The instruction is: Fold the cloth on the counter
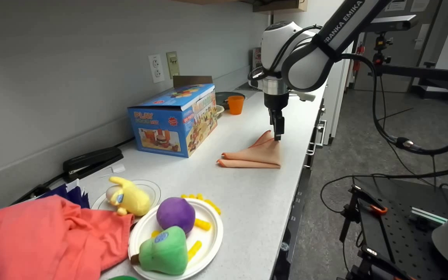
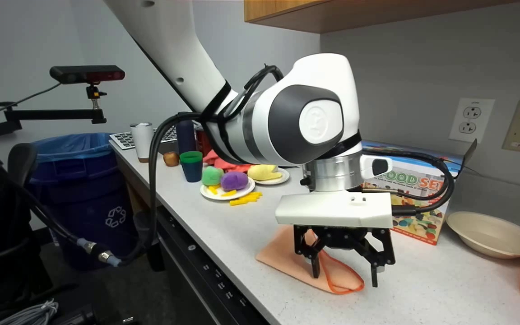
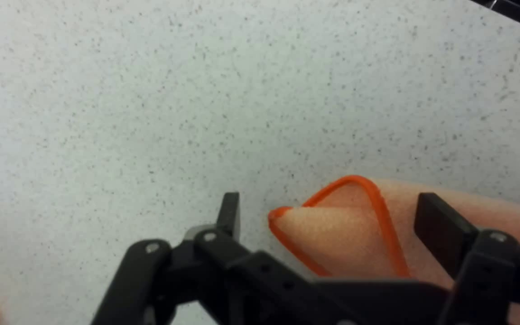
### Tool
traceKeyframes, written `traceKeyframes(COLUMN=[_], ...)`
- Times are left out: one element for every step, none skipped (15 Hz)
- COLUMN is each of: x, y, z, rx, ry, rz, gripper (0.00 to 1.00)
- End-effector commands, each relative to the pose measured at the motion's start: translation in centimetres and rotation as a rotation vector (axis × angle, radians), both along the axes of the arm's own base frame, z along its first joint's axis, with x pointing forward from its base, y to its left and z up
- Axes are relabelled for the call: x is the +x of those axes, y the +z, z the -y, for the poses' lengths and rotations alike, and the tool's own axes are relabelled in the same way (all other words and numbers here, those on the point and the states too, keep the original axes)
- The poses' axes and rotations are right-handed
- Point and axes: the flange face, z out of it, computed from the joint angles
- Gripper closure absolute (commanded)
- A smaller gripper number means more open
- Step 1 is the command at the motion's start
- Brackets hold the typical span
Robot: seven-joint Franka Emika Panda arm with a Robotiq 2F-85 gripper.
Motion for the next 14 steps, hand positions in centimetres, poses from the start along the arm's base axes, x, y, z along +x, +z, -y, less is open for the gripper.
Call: traceKeyframes(x=[0.5,0.6,0.8,0.9,1.1,1.2,1.3,1.4,1.5,1.6,1.7,1.8,1.9,1.9], y=[-0.6,-0.8,-1.1,-1.2,-1.4,-1.6,-1.7,-1.8,-1.8,-1.8,-1.8,-1.8,-1.8,-1.8], z=[0.6,0.6,0.6,0.6,0.6,0.6,0.6,0.5,0.6,0.6,0.6,0.6,0.6,0.6], rx=[-0.031,-0.031,-0.023,-0.018,-0.015,-0.013,-0.012,-0.009,-0.007,-0.007,-0.008,-0.009,-0.01,-0.01], ry=[-0.013,-0.018,-0.024,-0.03,-0.031,-0.031,-0.031,-0.03,-0.03,-0.032,-0.032,-0.033,-0.033,-0.034], rz=[0.015,0.019,0.023,0.028,0.033,0.037,0.041,0.044,0.049,0.054,0.055,0.055,0.055,0.054], gripper=[0.08,0.12,0.23,0.33,0.38,0.45,0.55,0.62,0.71,0.77,0.86,0.92,1.0,1.0])
